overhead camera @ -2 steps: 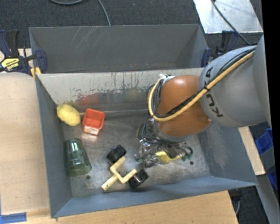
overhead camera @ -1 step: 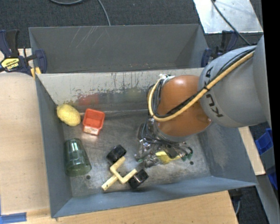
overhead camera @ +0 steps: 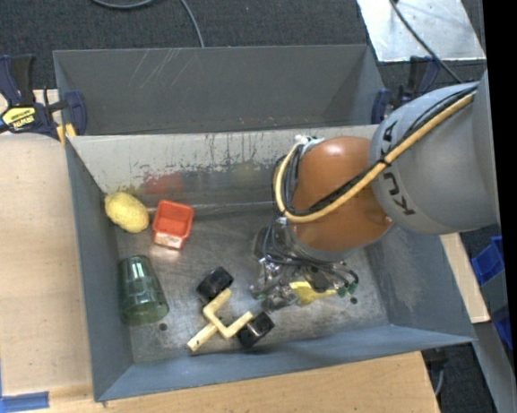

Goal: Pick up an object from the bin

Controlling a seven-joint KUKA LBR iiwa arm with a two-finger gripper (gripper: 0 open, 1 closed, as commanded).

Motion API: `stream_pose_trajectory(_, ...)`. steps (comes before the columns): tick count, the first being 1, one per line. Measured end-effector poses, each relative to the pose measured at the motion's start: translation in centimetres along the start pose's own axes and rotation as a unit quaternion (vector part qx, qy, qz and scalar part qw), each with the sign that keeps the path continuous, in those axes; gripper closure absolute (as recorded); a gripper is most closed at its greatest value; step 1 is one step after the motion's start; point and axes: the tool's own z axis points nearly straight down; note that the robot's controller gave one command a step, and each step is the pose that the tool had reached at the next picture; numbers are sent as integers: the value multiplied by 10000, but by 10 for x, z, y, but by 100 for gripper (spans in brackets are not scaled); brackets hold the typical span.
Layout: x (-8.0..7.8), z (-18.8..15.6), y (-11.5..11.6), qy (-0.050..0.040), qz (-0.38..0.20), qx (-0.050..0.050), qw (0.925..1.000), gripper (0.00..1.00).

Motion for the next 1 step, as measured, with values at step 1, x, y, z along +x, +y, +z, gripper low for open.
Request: stream_pose_trajectory(1, 2, -23, 1, 34, 2, -11, 10000, 100)
